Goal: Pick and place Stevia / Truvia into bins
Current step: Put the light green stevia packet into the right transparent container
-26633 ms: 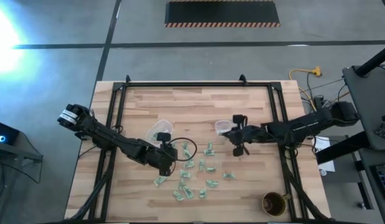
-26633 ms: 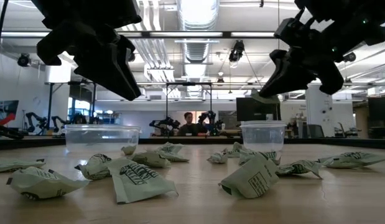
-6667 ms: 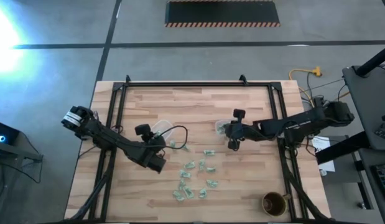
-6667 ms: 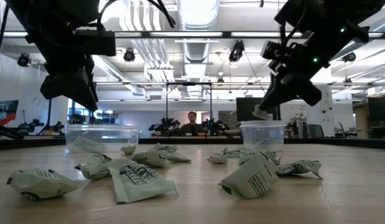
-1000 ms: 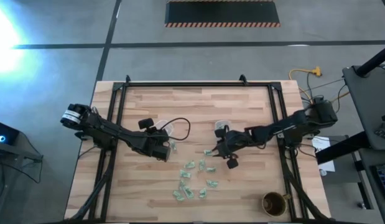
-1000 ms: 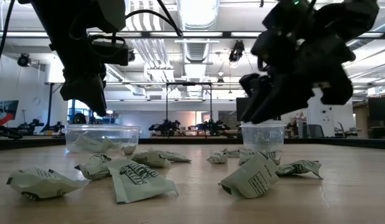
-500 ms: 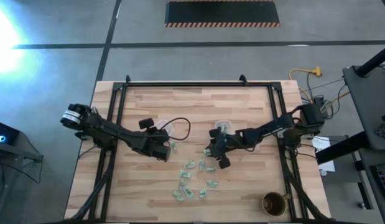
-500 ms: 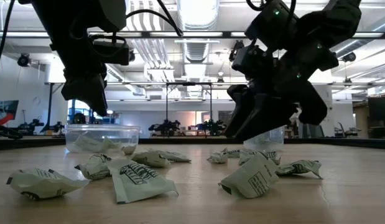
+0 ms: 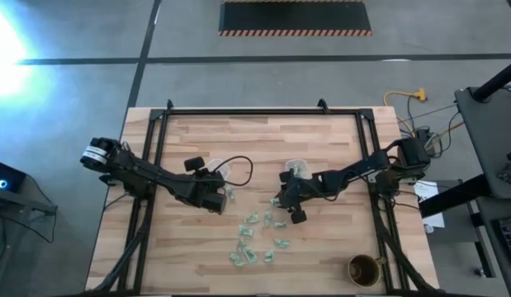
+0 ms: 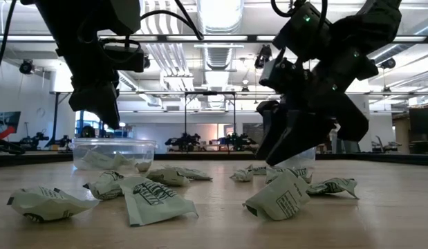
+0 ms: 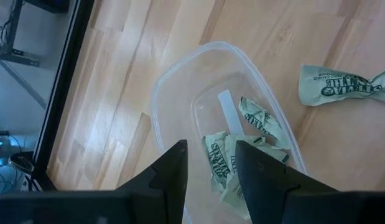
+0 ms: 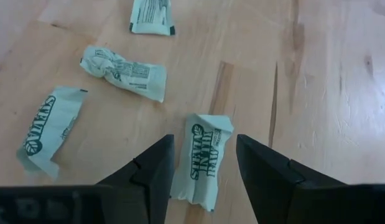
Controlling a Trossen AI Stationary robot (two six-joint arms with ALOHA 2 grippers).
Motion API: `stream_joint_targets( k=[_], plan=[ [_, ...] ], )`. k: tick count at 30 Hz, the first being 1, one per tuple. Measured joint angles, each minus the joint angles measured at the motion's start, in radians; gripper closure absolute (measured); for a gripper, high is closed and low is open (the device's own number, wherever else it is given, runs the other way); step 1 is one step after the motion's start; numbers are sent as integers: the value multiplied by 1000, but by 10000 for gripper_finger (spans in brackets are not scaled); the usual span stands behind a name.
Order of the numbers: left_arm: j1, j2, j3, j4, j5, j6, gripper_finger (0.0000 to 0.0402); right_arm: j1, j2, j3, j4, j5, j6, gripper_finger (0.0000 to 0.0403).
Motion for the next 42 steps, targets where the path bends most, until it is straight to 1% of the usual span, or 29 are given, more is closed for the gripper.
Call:
stream_joint_targets(
  k=[12, 42],
  plan=[
    [0, 0, 0, 0, 0, 0, 283, 0, 0, 0, -32, -2, 41, 238],
    [0, 0, 0, 8, 0, 0, 283, 0, 2, 0, -31, -21, 43, 242]
  ],
)
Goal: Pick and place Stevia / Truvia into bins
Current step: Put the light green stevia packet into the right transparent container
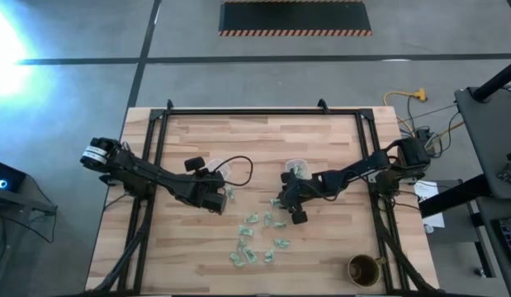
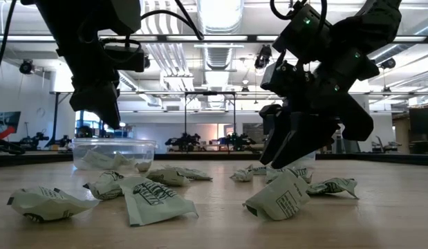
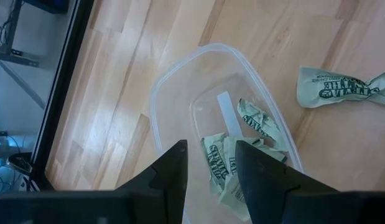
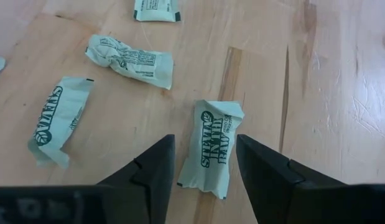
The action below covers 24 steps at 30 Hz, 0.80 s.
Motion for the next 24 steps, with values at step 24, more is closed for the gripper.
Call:
stream_joint_targets(
  k=[24],
  plan=[
    [0, 0, 0, 18, 0, 9, 283, 0, 0, 0, 12, 1, 0, 236]
  ],
)
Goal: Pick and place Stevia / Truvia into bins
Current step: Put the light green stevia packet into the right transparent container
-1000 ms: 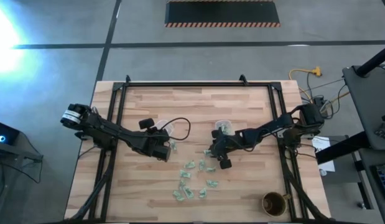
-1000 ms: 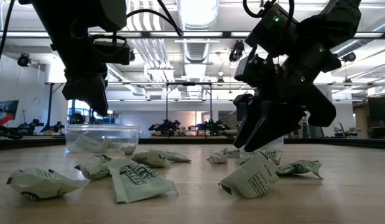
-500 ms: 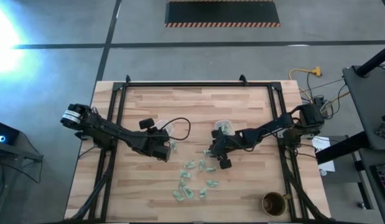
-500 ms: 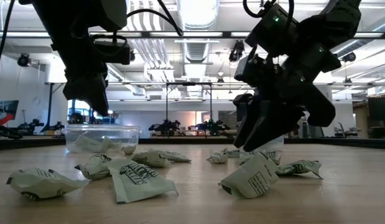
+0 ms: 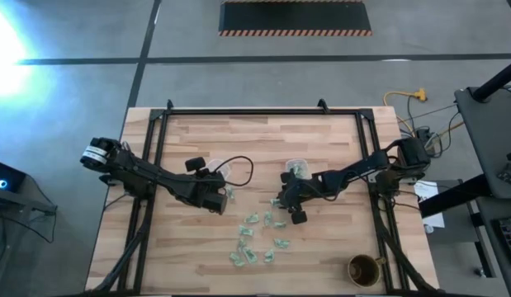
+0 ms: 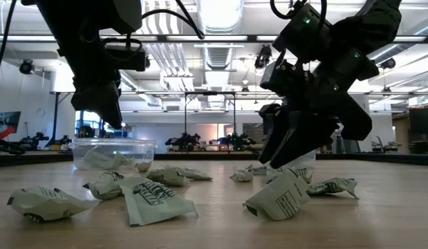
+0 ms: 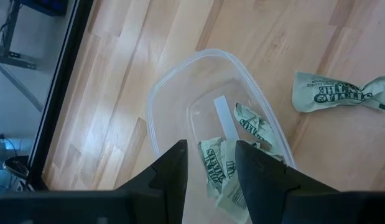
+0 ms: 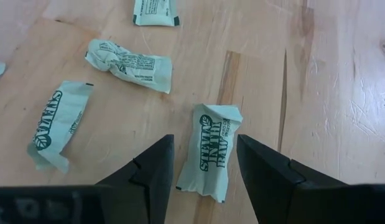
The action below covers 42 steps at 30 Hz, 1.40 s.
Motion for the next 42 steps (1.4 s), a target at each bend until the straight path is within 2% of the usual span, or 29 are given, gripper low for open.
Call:
stream_joint_targets(
  k=[29, 35, 42],
  plan=[
    [0, 0, 0, 0, 0, 0, 283, 0, 1, 27, -19, 1, 8, 236],
    [0, 0, -1, 2, 0, -1, 283, -4, 75, 55, 0, -4, 5, 236],
    [0, 0, -8, 1, 1, -1, 283, -5, 106, 132, -98, -9, -3, 236]
  ],
)
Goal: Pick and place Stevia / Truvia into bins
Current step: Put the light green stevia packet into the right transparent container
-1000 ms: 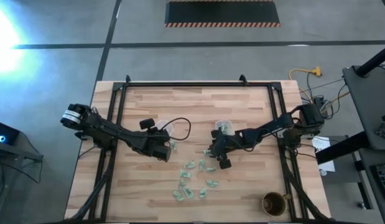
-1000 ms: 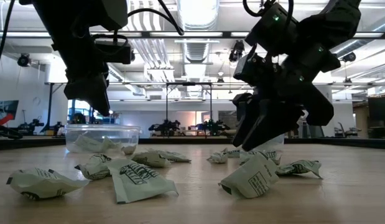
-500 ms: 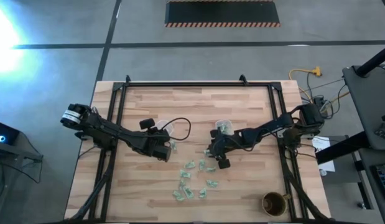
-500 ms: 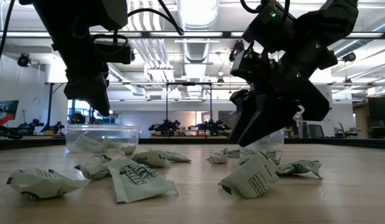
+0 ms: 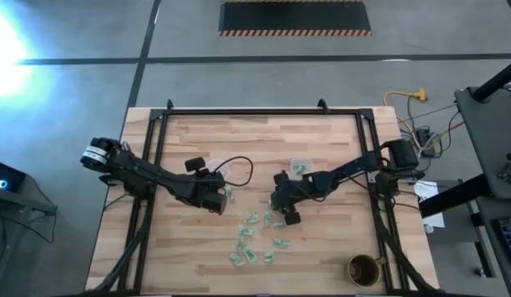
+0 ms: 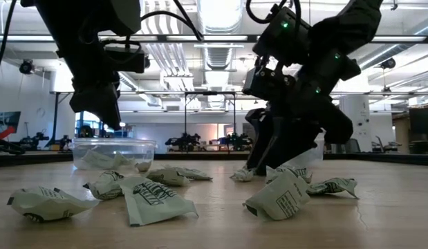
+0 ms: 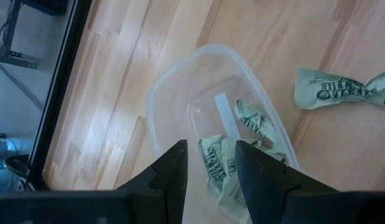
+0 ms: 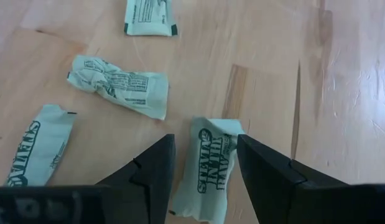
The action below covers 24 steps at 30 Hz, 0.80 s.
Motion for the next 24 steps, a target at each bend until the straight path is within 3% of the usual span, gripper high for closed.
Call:
stream_joint_targets(
  k=[13, 24],
  plan=[
    [0, 0, 0, -1, -1, 0, 283, 0, -10, 4, -50, 6, 4, 245],
    [0, 0, -1, -1, -1, 0, 283, 1, -9, 35, -110, 5, -20, 325]
  ],
)
